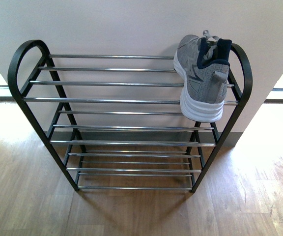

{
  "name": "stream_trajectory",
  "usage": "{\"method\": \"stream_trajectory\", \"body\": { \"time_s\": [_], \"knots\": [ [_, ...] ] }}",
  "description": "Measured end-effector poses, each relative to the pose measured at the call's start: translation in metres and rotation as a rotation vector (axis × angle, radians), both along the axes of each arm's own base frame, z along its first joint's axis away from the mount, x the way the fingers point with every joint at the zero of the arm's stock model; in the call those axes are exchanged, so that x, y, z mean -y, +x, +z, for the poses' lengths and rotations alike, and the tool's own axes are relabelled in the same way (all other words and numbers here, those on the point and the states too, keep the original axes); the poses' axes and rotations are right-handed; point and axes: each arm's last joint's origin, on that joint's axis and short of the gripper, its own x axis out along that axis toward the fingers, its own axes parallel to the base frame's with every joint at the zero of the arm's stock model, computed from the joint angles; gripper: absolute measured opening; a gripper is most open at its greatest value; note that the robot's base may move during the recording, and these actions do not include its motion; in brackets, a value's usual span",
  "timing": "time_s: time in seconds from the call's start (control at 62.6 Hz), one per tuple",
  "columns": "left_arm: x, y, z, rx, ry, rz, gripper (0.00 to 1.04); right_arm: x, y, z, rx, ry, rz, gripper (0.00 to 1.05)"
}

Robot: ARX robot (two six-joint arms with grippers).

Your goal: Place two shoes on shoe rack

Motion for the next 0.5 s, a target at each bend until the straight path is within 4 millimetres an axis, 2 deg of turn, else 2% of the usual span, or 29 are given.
{"method": "stream_trajectory", "body": {
  "time_s": [0.319, 0.495],
  "knots": [
    [0.0, 0.0, 0.0, 0.0, 0.0, 0.0, 0.01, 0.0, -0.021, -0.014, -0.003, 0.0, 0.002, 0.01],
    [0.0, 0.0, 0.0, 0.0, 0.001, 0.0, 0.01, 0.0, -0.028, -0.009, 0.016, 0.0, 0.002, 0.01]
  ]
}}
